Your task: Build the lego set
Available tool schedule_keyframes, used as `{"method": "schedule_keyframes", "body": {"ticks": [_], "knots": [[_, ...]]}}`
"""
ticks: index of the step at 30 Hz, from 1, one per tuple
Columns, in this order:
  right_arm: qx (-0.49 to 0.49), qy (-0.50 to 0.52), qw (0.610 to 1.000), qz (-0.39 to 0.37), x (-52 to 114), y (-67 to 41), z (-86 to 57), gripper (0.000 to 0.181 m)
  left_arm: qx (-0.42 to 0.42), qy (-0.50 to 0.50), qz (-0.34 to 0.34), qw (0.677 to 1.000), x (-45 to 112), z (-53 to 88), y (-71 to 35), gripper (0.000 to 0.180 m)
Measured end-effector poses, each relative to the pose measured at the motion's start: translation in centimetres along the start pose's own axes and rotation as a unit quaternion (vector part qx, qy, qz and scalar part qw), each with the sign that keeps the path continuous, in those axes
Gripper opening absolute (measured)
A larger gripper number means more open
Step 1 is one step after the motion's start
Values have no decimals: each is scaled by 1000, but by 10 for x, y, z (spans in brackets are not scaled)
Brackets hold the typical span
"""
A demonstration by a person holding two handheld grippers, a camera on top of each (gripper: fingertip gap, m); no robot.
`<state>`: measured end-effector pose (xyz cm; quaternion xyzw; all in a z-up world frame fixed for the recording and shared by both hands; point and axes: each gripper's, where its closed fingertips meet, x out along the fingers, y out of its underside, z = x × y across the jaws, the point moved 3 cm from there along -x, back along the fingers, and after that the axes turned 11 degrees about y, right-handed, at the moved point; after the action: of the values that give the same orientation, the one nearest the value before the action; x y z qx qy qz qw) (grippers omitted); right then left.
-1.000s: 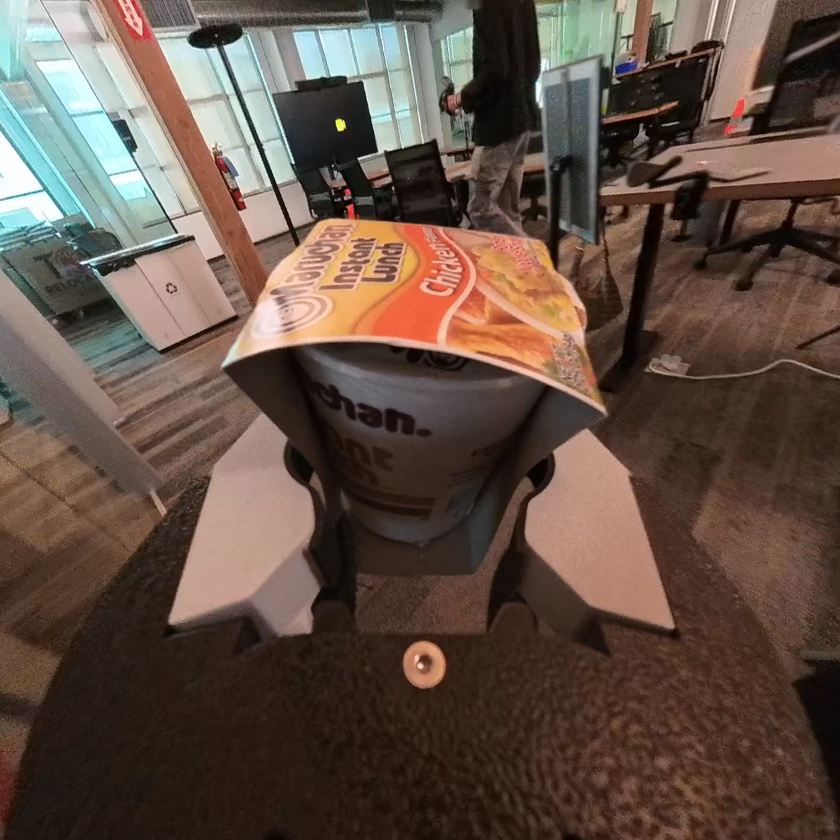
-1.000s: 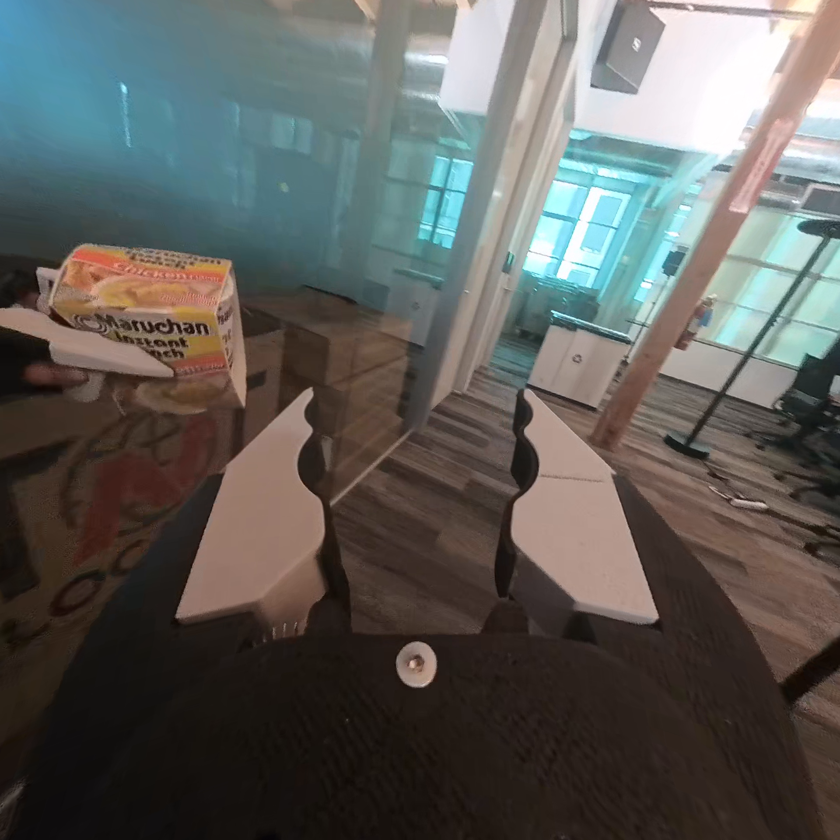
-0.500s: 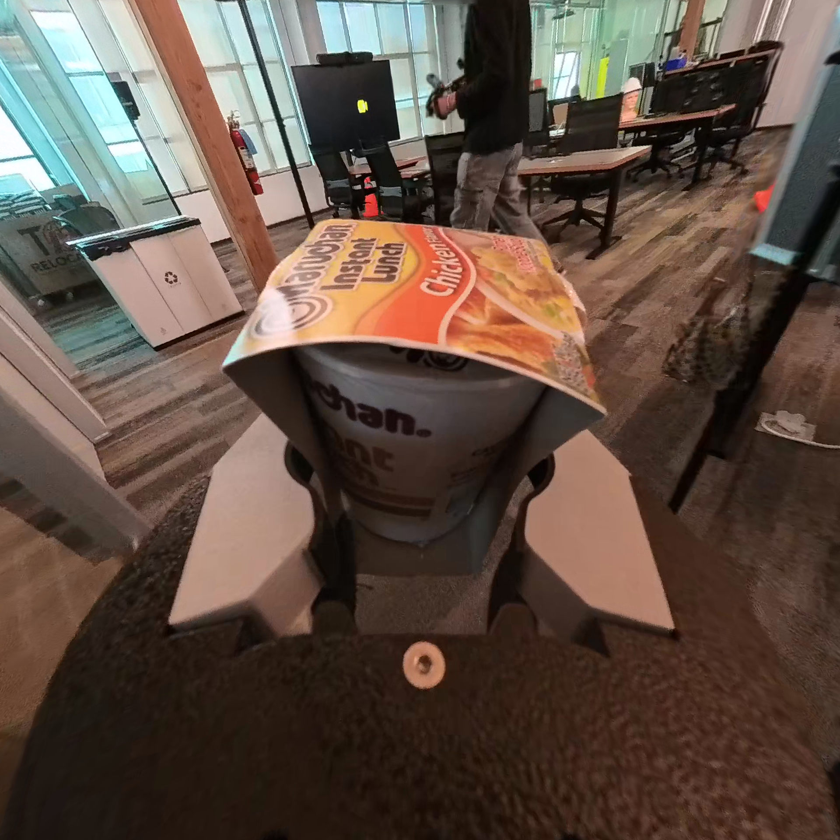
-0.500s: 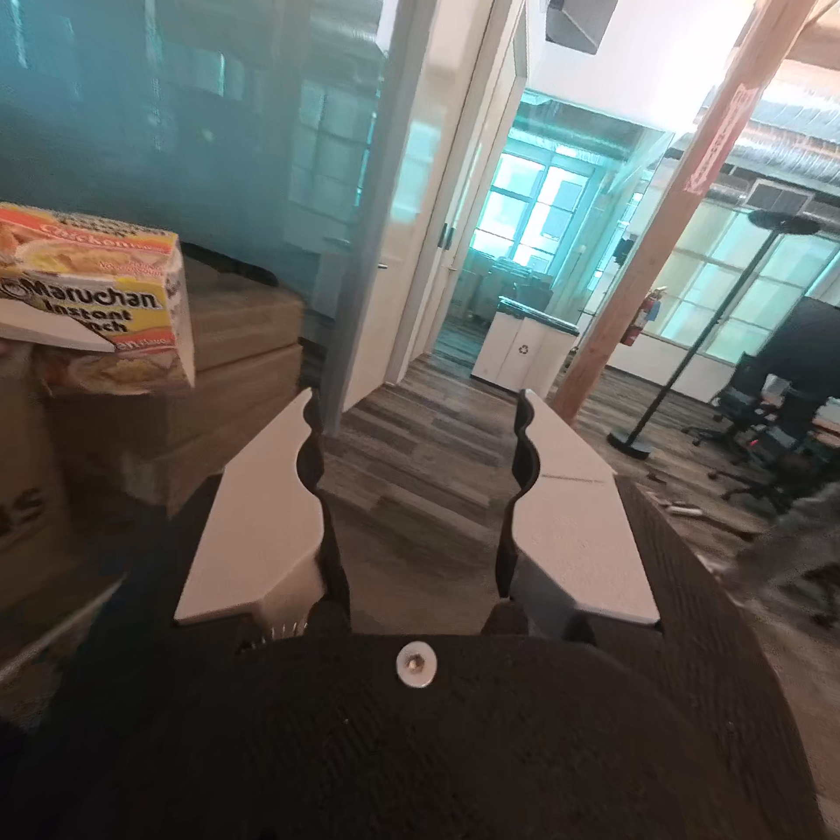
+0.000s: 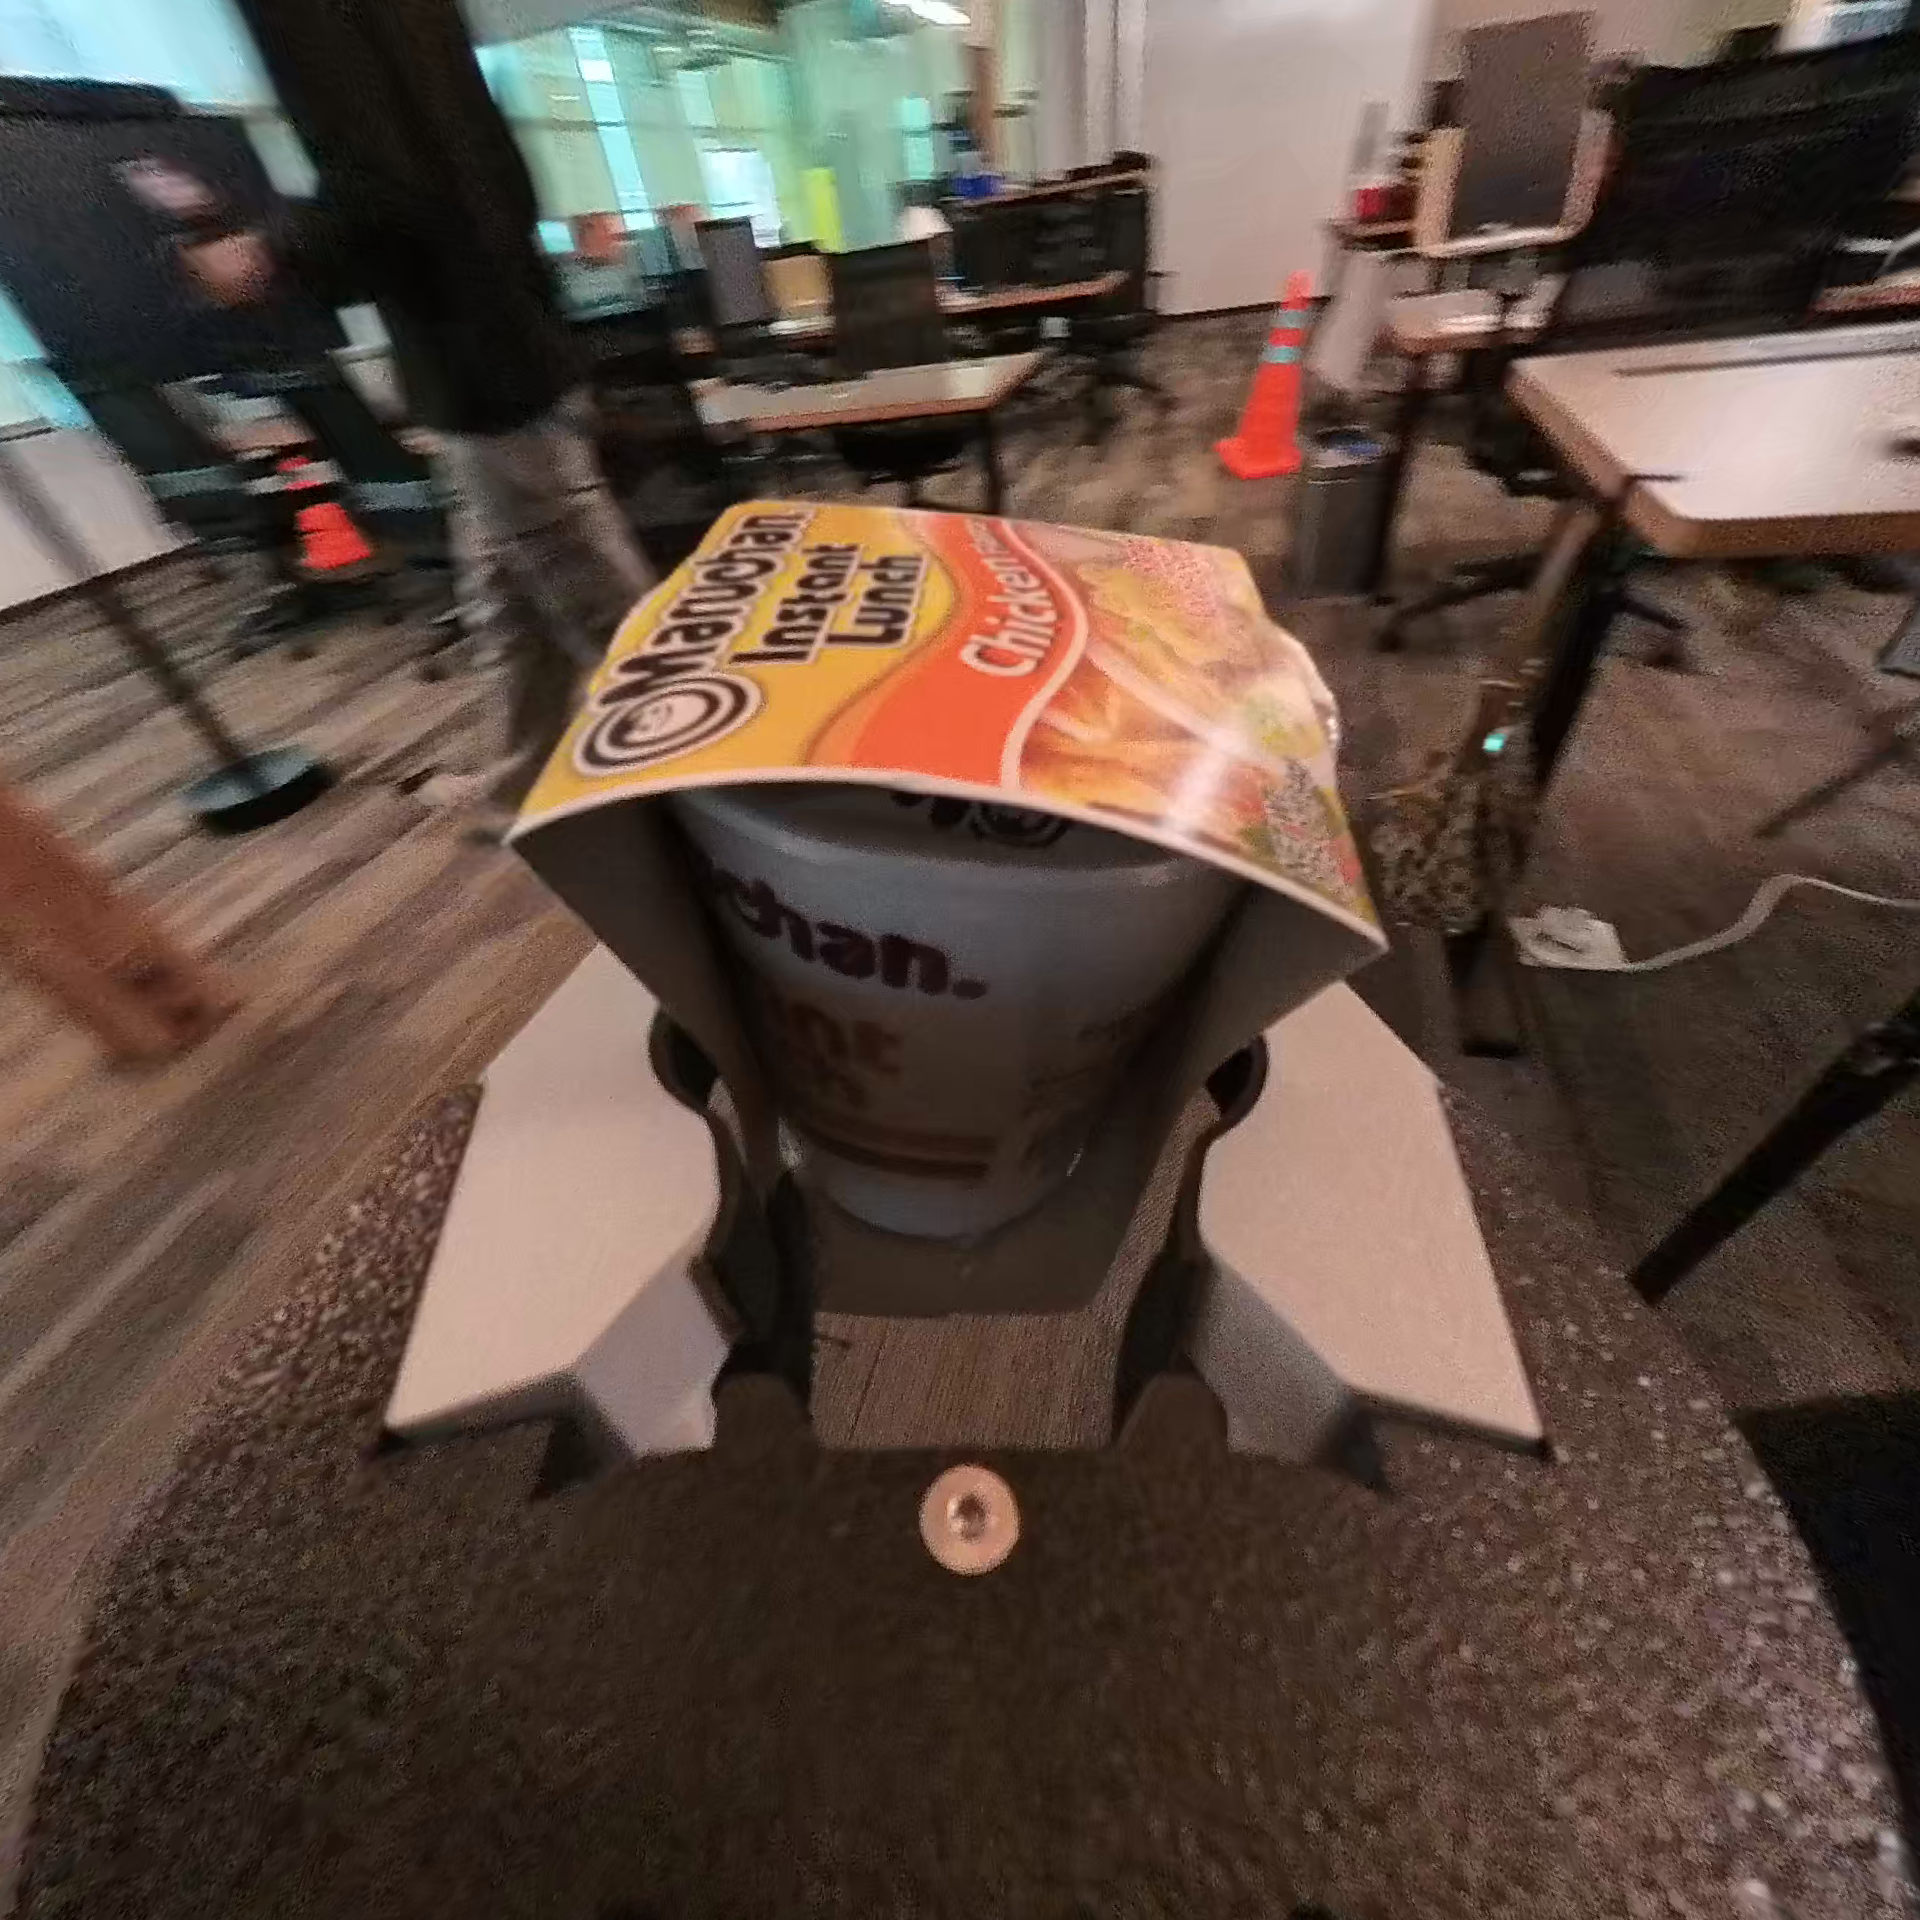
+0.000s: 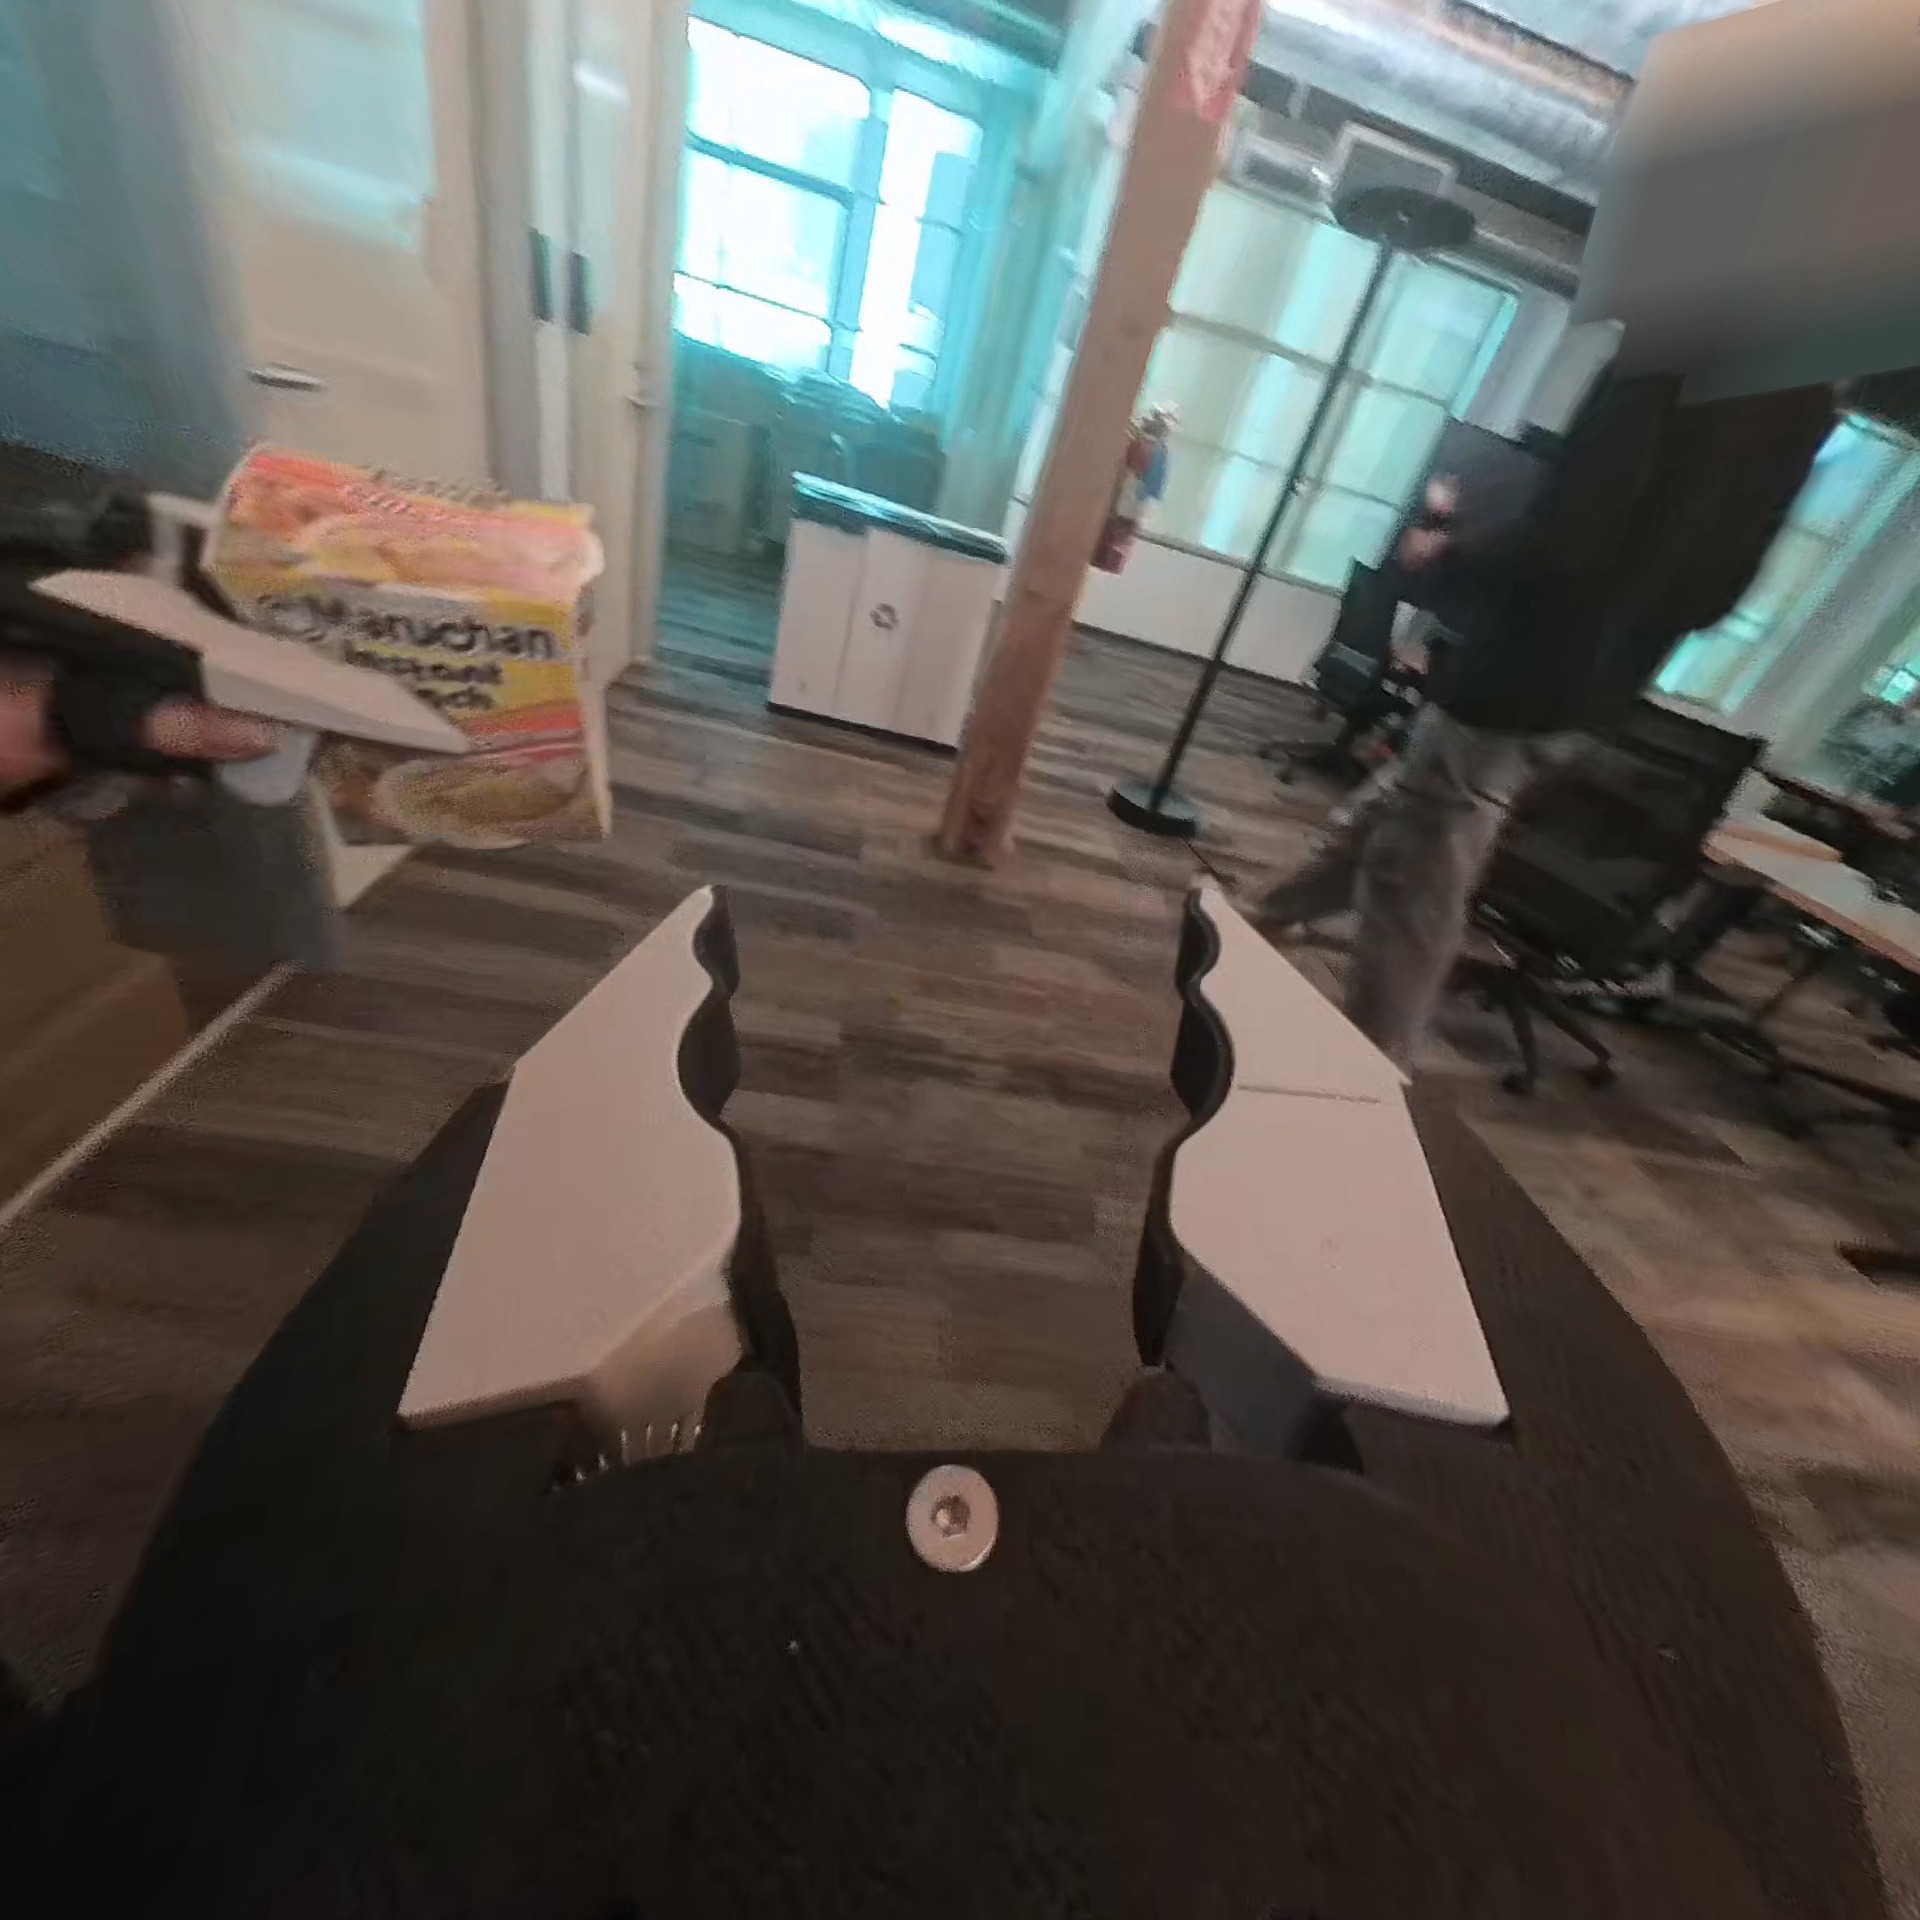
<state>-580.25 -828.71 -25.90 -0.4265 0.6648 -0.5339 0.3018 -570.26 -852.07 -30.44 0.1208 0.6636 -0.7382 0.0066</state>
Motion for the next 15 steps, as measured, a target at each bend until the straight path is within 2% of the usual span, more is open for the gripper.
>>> {"method": "schedule_keyframes", "body": {"ticks": [4, 9, 12, 15], "knots": [[4, 74, 996, 50, 33, 42, -60, 83, 48, 129, -12, 990, 154, 24, -29, 93], [15, 145, 985, 91, 75, 101, -152, 83, 51, 240, -55, 968, 349, 16, -63, 93], [-1, 186, 979, 85, 103, 125, -224, 83, 62, 305, -73, 948, 455, -10, -85, 93], [9, 248, 963, 106, 118, 147, -305, 85, 67, 387, -56, 918, 553, -47, -107, 93]]}}
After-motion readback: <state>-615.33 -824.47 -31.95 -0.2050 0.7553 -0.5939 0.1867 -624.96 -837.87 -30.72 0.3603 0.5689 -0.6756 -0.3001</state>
